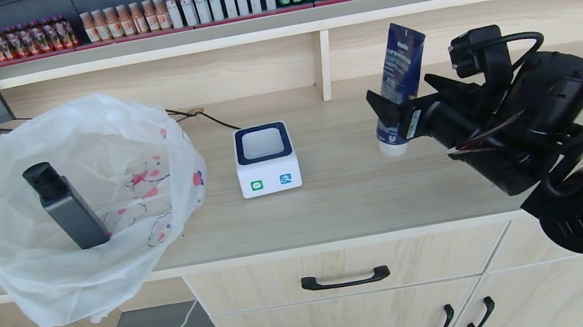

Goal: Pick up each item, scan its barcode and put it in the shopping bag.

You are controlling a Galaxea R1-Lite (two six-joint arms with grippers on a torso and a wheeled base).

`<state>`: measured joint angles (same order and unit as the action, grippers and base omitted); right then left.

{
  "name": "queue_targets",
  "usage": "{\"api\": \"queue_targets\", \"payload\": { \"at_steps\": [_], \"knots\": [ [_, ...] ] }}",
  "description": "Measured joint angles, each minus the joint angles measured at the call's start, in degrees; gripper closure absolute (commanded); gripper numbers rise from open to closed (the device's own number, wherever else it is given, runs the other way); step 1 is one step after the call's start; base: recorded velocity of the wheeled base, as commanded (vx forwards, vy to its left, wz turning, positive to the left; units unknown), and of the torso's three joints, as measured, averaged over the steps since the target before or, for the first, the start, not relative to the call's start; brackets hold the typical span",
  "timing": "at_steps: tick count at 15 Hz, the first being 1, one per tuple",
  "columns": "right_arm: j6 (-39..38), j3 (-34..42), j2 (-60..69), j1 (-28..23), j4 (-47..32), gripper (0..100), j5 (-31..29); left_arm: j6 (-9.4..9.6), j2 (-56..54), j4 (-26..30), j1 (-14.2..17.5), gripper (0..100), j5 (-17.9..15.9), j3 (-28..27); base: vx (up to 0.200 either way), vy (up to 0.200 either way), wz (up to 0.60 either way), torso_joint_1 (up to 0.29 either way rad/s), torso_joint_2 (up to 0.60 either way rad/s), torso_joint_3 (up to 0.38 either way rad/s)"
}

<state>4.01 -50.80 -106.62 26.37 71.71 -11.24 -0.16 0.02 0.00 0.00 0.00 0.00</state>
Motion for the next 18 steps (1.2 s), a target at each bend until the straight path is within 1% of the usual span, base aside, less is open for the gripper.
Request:
{"api": "queue_targets", "payload": {
  "at_steps": [9,17,18],
  "knots": [
    [0.0,-8.5,-7.4,-1.8,0.0,0,0.0,0.0,0.0,0.0,0.0,0,0.0,0.0,0.0,0.0,0.0,0.0,0.0,0.0],
    [-0.2,-9.2,-9.5,-2.4,0.0,0,0.0,0.0,0.0,0.0,0.0,0,0.0,0.0,0.0,0.0,0.0,0.0,0.0,0.0],
    [-0.2,-9.1,-9.6,-2.6,0.0,100,0.0,0.0,0.0,0.0,0.0,0,0.0,0.0,0.0,0.0,0.0,0.0,0.0,0.0]
  ]
}}
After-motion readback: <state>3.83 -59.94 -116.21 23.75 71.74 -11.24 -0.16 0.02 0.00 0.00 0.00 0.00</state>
